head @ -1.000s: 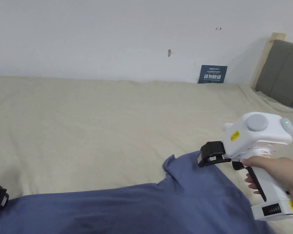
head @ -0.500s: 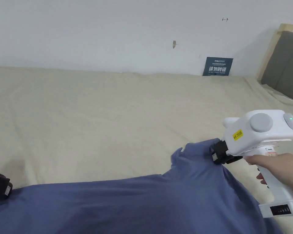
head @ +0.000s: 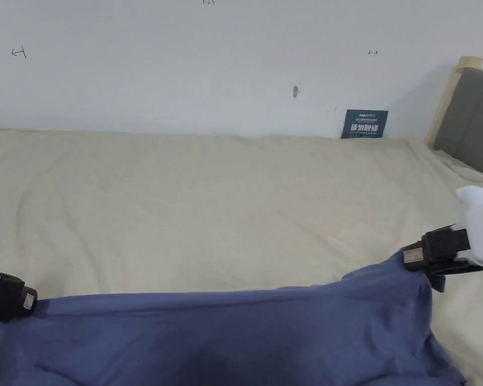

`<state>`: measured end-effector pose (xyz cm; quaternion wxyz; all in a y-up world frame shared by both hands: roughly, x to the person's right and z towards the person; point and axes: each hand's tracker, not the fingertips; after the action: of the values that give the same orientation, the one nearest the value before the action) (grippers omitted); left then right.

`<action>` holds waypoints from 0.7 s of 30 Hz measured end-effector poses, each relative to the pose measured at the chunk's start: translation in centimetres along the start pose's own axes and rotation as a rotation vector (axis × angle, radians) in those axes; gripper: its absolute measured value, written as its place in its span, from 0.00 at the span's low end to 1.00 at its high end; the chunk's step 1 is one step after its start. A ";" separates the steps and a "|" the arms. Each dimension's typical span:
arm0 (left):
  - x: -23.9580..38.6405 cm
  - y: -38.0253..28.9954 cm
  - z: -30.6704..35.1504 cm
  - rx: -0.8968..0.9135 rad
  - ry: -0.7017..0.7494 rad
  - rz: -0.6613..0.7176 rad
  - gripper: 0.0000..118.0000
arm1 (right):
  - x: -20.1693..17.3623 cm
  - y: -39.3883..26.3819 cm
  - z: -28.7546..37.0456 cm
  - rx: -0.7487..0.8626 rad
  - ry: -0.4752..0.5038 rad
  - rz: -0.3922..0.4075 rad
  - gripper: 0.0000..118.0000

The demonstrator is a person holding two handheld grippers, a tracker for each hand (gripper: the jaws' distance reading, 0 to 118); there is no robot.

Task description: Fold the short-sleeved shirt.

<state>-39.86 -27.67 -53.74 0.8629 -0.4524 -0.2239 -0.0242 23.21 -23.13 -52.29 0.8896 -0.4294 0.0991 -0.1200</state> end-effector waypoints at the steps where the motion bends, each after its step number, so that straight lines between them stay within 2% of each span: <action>1: 0.4 -0.5 0.8 0.004 -0.006 -0.002 0.03 | 0.0 -0.9 1.2 0.004 0.013 -0.006 0.00; 5: 2.7 -3.8 4.2 0.027 -0.037 -0.011 0.03 | 0.4 -6.2 5.6 0.002 0.044 -0.026 0.00; 10: 4.7 -9.2 6.1 0.006 -0.075 0.002 0.03 | 1.9 -13.3 7.4 -0.042 0.022 -0.062 0.00; 14: 5.9 -13.4 5.7 -0.036 -0.083 0.011 0.03 | 3.5 -17.5 6.6 -0.085 0.034 -0.148 0.00; 18: 5.9 -16.4 4.0 -0.113 -0.101 0.073 0.03 | 3.4 -19.8 4.6 -0.149 -0.032 -0.091 0.00; 21: 5.7 -17.7 2.7 -0.137 -0.084 0.051 0.03 | 3.0 -20.3 3.2 -0.167 -0.056 -0.049 0.00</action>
<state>-40.04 -35.06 -36.51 0.8203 -0.5164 -0.2460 0.0016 24.34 -33.92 -34.58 0.8499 -0.5075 0.0734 -0.1213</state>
